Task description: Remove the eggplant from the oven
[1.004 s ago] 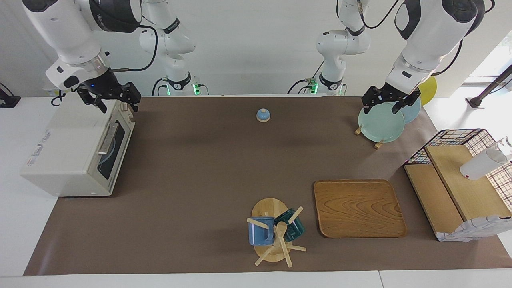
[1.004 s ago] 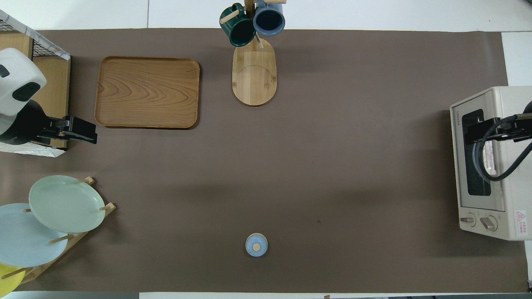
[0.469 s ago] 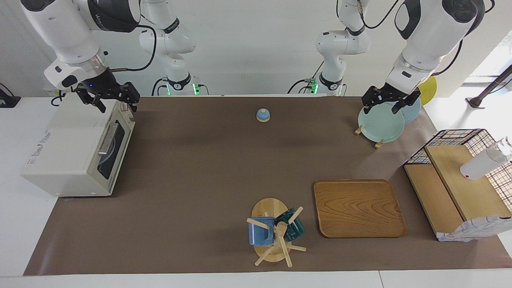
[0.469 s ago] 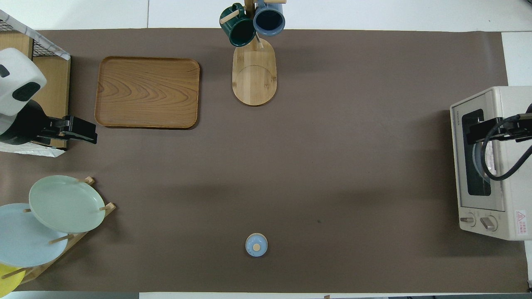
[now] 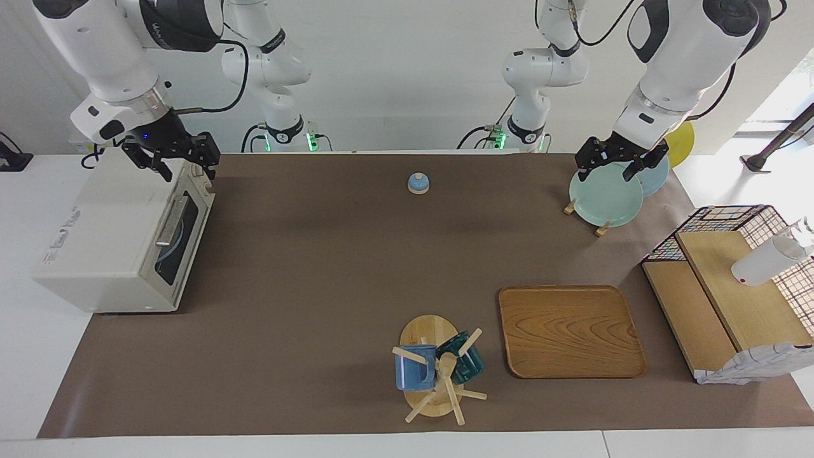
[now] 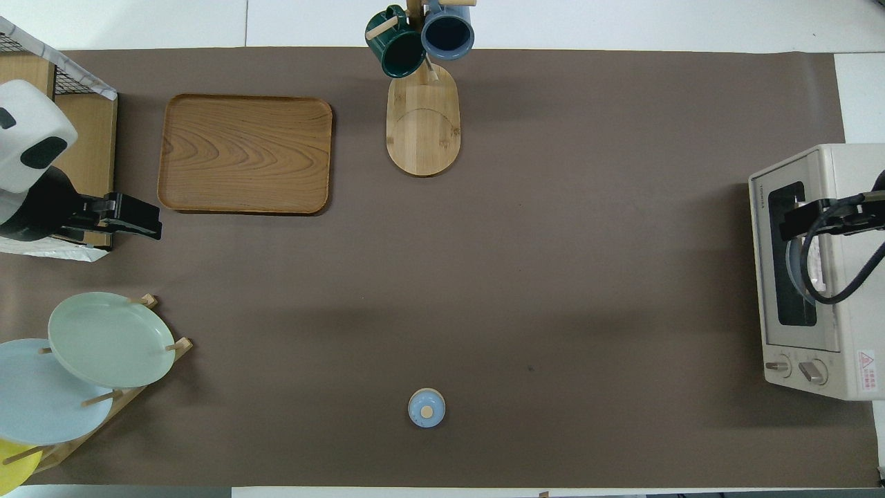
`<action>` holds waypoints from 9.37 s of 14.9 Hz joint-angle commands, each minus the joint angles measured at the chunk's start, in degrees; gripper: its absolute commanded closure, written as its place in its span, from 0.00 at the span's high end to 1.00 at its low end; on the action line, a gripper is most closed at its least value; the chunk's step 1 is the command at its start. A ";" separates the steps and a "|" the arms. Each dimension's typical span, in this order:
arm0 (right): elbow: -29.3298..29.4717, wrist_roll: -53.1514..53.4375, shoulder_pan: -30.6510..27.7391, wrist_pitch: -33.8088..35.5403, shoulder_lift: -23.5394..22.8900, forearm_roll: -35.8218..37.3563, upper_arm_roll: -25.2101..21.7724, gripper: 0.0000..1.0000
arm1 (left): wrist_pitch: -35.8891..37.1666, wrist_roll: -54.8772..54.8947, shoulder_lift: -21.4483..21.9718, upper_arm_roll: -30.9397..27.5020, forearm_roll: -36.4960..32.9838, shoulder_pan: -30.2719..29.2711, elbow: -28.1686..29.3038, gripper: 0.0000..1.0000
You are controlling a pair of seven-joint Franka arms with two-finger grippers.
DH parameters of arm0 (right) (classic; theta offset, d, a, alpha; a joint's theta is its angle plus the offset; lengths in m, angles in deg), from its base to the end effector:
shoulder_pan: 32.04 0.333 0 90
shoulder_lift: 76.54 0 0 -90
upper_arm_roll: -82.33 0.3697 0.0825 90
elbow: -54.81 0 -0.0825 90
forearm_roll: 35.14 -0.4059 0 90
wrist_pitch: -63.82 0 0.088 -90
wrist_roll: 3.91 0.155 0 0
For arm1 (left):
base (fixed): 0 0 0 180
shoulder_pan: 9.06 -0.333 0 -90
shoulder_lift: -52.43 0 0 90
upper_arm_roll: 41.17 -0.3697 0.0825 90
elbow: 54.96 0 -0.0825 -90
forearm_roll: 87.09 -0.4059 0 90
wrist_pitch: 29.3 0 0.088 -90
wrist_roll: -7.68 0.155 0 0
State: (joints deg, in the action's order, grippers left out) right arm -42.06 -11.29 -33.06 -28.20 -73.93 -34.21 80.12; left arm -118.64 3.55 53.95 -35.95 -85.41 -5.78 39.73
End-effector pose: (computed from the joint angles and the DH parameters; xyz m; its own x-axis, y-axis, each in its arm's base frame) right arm 0.5573 -0.0344 0.5999 0.9965 0.0731 -0.0407 0.0735 -0.9973 0.0093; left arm 0.5531 -0.0879 0.6041 0.9947 -0.0760 -0.0687 -0.0747 -0.9970 0.0220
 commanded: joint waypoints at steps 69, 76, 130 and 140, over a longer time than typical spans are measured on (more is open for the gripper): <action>-25.11 16.08 -1.18 -22.75 -4.81 16.03 2.30 0.27 | -1.10 0.44 0.15 0.23 -0.53 -0.55 0.14 1.00; -26.70 15.03 -2.06 -25.67 -4.46 15.94 2.30 0.27 | -1.18 0.53 0.68 0.23 -0.53 -0.55 1.11 1.00; 41.51 63.89 42.94 -13.35 -53.07 4.52 5.02 0.39 | -5.23 0.35 0.59 0.32 -0.53 -0.55 1.55 1.00; 22.23 53.80 36.97 -1.76 -35.95 15.75 4.32 0.00 | -7.25 -2.36 0.42 0.40 -0.36 0.41 2.77 1.00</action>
State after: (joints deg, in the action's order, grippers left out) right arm -7.32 44.78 5.19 -29.46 -116.58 -21.38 83.91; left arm -124.07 3.07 53.94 -35.85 -85.41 -5.79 40.66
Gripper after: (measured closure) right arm 0.974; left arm 0.000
